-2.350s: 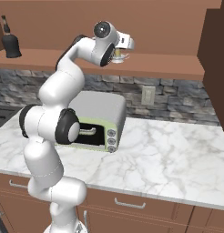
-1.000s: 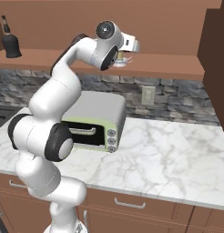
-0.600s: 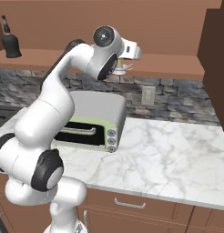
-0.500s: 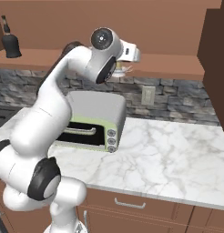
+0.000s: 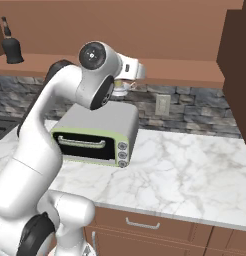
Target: Get the candle and the liquor from the cabinet and move them to the dining counter.
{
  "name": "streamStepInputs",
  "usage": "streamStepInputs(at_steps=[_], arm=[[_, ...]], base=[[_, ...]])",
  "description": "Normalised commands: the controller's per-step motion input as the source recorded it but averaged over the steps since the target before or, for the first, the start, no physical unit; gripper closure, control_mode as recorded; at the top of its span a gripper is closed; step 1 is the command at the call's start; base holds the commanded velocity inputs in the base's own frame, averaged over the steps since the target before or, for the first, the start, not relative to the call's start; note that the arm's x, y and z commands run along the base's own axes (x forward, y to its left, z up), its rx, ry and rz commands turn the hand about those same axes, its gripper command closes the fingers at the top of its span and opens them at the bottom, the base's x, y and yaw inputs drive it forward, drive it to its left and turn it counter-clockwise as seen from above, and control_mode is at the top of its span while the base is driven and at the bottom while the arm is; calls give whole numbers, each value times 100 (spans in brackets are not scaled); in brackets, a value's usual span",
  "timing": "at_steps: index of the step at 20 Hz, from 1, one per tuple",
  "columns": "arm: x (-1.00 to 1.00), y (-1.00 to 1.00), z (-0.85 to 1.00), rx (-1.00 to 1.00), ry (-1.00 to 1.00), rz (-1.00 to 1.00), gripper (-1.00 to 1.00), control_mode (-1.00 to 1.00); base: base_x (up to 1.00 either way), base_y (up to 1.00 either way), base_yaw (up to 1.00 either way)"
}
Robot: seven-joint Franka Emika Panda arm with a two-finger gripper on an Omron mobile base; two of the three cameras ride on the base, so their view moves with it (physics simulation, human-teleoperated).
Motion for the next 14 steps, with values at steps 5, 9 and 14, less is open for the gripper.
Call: streamStepInputs(at_steps=[5, 9, 14], arm=[[-54, 49, 0, 0, 0, 0, 100, -100], [-55, 48, 0, 0, 3, 0, 100, -100], [-54, 45, 0, 0, 5, 0, 100, -100]], base=[[0, 0, 0], [0, 0, 0], [0, 0, 0]])
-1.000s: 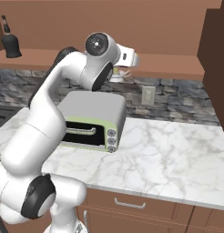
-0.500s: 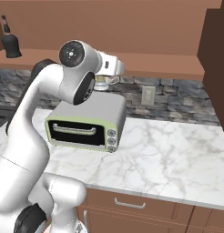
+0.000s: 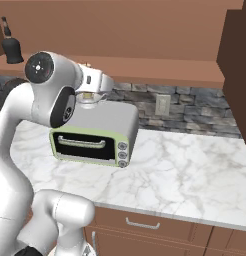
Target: Get the candle and the liquor from the cabinet and move them to the dining counter.
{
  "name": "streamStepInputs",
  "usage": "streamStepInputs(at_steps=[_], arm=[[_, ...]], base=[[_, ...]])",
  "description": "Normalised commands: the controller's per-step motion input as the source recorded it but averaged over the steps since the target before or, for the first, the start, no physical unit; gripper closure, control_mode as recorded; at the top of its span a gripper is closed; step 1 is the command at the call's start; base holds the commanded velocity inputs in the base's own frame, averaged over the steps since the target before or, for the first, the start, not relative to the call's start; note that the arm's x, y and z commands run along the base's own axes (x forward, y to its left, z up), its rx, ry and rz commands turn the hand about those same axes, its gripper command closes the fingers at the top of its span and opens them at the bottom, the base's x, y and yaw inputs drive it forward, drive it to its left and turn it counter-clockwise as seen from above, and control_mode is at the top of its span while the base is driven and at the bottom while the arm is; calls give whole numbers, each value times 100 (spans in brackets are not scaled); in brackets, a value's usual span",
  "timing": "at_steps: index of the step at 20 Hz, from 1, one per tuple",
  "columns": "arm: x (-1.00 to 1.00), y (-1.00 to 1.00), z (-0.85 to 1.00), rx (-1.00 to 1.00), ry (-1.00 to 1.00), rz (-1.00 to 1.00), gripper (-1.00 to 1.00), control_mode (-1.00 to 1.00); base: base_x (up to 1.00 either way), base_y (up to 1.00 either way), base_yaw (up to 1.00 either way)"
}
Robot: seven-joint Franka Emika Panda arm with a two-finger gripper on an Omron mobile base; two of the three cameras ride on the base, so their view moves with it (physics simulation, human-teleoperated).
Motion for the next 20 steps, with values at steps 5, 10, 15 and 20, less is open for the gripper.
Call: streamStepInputs(at_steps=[5, 10, 15, 20], arm=[[-51, 42, 0, 0, 9, 0, 100, -100], [-46, 32, 0, 0, 8, 0, 100, -100], [-33, 19, 0, 0, 4, 2, 100, -100], [-26, 6, 0, 0, 0, 2, 100, -100]], base=[[0, 0, 0], [0, 0, 0], [0, 0, 0], [0, 0, 0]])
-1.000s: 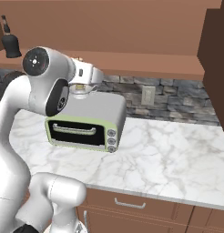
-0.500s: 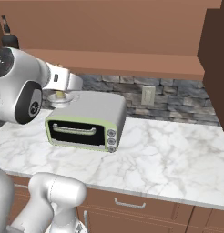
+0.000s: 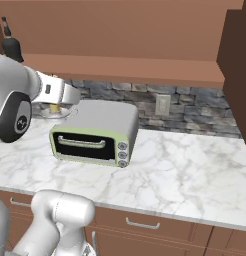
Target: Get the candle and the liquor from the cabinet and move them to the dining counter.
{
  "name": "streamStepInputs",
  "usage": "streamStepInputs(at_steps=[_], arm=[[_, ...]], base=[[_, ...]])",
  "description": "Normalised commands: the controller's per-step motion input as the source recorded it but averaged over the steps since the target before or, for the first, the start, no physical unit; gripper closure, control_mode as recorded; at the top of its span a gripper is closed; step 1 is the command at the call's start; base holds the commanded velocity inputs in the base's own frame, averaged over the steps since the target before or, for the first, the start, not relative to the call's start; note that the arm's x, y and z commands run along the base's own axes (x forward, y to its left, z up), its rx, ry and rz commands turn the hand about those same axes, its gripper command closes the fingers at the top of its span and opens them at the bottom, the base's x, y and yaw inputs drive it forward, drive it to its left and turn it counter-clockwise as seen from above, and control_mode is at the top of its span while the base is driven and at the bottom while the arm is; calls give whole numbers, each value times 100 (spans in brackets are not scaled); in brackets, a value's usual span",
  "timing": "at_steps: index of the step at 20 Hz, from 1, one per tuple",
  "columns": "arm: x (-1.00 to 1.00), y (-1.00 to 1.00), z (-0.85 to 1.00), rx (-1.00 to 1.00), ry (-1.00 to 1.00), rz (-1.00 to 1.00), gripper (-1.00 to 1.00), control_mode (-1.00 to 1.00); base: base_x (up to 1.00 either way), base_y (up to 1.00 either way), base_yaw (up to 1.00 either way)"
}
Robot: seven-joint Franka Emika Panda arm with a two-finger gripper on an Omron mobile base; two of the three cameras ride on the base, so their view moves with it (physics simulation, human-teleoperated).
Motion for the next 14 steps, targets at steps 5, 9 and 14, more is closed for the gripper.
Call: streamStepInputs(at_steps=[5, 9, 14], arm=[[-4, 1, 0, 0, 0, 0, 100, -100], [0, 0, 0, 0, 0, 0, 100, -100], [-9, 0, 0, 0, 0, 0, 100, -100]], base=[[0, 0, 0], [0, 0, 0], [0, 0, 0]])
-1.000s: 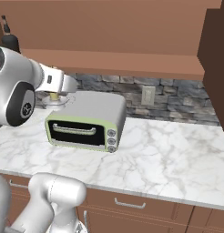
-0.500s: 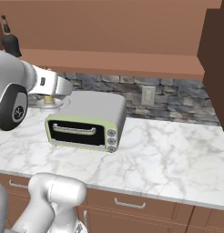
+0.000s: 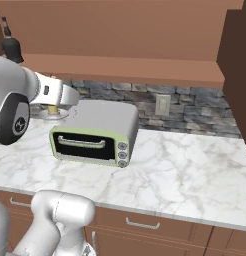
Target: Get the candle and the liquor from the cabinet and move them to the dining counter.
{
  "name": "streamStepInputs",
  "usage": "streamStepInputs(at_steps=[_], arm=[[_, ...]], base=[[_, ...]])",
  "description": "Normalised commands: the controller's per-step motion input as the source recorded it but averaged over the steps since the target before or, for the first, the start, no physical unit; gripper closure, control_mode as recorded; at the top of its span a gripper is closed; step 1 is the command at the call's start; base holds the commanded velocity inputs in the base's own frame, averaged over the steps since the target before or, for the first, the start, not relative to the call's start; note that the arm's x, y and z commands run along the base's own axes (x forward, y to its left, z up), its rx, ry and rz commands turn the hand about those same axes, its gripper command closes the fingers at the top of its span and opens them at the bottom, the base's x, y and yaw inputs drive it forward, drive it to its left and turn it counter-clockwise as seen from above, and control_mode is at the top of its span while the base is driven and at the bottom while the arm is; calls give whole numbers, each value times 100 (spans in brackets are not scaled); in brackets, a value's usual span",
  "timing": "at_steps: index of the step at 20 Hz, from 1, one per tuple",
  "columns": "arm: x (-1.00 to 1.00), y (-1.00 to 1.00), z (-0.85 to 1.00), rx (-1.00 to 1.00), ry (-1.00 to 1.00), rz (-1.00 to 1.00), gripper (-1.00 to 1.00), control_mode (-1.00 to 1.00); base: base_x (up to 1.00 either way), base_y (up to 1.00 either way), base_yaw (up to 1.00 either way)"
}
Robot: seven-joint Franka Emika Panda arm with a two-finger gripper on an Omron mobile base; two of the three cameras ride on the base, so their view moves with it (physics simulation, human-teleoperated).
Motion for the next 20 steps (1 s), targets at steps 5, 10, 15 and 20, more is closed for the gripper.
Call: streamStepInputs(at_steps=[5, 10, 15, 20], arm=[[-87, -6, -10, 0, -3, 1, 100, -100], [-72, -6, -6, 0, 0, 3, 100, -100], [0, 0, 0, 0, 0, 0, 100, -100], [42, 0, 0, 0, 0, 0, 100, -100]], base=[[0, 0, 0], [0, 0, 0], [0, 0, 0], [0, 0, 0]])
